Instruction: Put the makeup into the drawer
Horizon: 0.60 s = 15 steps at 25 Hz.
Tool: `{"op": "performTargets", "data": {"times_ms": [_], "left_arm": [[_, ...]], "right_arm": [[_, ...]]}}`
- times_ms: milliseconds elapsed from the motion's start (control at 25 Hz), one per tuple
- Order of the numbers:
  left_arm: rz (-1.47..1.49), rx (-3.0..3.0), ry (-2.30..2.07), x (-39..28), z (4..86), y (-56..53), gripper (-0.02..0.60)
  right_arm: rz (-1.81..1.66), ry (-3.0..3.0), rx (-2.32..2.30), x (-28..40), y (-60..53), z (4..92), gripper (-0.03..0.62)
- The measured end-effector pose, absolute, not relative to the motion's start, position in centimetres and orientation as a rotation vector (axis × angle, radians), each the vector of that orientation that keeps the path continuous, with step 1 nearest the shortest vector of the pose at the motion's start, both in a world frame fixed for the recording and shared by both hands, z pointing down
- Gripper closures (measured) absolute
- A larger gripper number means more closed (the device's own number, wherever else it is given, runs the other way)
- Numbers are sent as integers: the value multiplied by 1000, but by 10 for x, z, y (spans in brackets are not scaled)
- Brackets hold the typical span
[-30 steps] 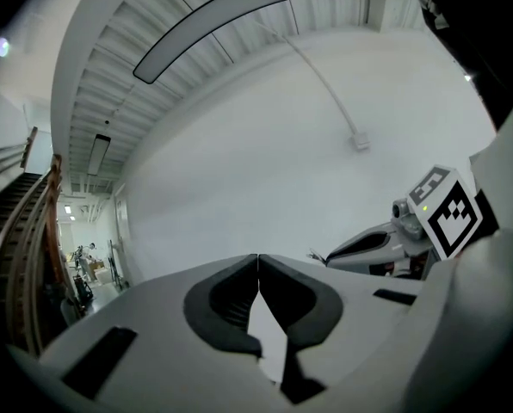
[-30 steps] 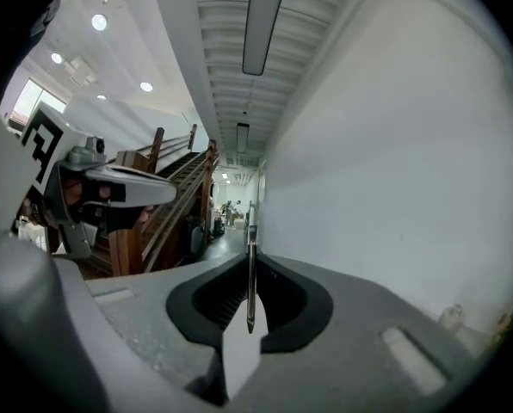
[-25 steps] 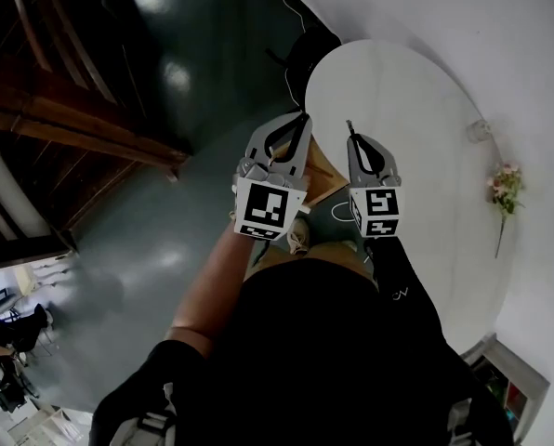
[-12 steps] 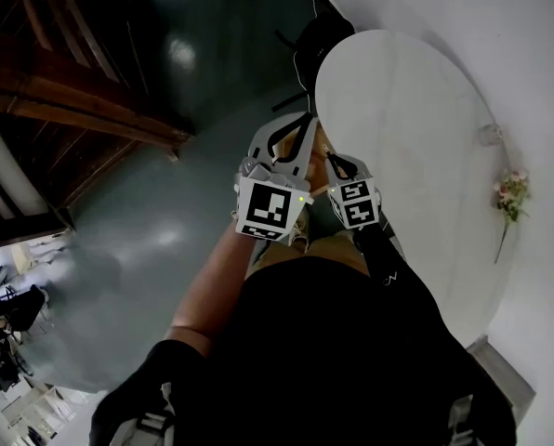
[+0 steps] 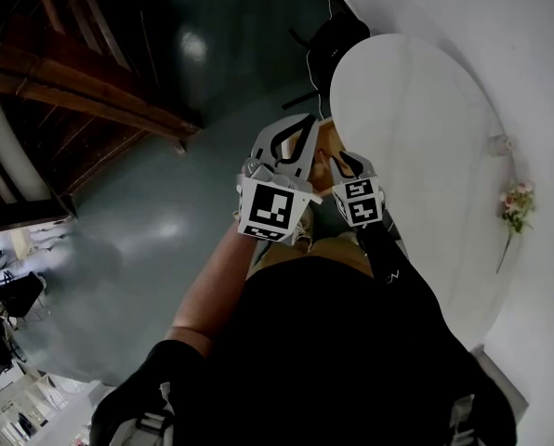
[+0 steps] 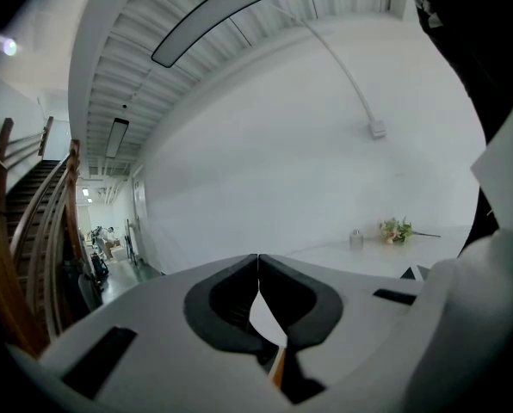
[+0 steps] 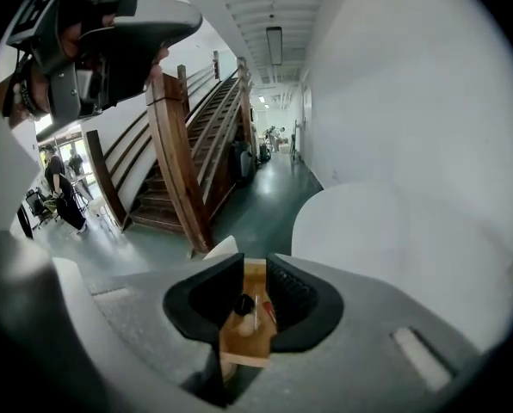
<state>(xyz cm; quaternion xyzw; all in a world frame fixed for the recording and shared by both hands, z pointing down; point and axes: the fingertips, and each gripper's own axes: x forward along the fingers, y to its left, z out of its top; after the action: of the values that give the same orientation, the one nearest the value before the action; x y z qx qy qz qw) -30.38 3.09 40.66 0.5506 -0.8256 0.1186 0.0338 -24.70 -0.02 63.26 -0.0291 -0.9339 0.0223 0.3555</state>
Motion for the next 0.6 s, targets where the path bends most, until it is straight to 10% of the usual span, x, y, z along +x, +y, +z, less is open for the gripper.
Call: {"op": "performTargets", "data": {"times_ms": [600], "left_arm": [[358,1704,-2526,-309,410,34,572]], "right_arm": [[98,-2409,-16,-245,-6,636,530]]}}
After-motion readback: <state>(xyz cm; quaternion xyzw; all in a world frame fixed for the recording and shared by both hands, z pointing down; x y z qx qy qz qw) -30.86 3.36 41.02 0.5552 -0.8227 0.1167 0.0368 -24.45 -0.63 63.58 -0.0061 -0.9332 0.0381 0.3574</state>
